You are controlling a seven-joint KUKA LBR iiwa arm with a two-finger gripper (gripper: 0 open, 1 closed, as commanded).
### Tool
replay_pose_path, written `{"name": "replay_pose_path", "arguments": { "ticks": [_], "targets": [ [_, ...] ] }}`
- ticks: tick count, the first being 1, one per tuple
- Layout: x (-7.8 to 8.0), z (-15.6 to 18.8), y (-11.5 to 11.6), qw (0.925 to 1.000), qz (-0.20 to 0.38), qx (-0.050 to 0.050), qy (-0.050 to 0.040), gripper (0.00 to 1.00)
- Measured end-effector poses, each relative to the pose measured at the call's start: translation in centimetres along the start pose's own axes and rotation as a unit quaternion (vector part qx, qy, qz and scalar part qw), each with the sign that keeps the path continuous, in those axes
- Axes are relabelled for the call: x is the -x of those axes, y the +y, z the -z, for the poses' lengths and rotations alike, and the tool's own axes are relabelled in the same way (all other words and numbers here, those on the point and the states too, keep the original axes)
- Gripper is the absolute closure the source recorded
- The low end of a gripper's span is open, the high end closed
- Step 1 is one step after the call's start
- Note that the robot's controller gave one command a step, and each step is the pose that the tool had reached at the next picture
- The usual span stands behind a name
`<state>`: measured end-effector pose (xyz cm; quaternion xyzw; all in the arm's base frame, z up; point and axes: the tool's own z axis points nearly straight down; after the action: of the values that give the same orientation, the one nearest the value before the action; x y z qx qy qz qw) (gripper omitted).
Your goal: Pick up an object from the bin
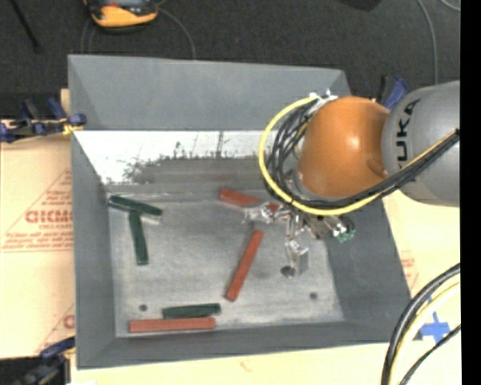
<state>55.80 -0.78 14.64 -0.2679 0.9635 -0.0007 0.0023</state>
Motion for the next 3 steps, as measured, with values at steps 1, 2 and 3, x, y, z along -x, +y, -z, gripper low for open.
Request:
{"name": "replay_pose_path", "arguments": {
  "ticks": [1, 2, 3],
  "targets": [
    [-0.5, -1.5, 0.2, 0.9996, 0.027, 0.0, 0.001, 0.0],
    [1.3, -4.7, 0.4, 0.9913, 0.132, 0.0, -0.0007, 0.0],
    [3.1, -7.4, 0.0, 0.9858, 0.168, 0.001, 0.0, 1.0]
  ]
}}
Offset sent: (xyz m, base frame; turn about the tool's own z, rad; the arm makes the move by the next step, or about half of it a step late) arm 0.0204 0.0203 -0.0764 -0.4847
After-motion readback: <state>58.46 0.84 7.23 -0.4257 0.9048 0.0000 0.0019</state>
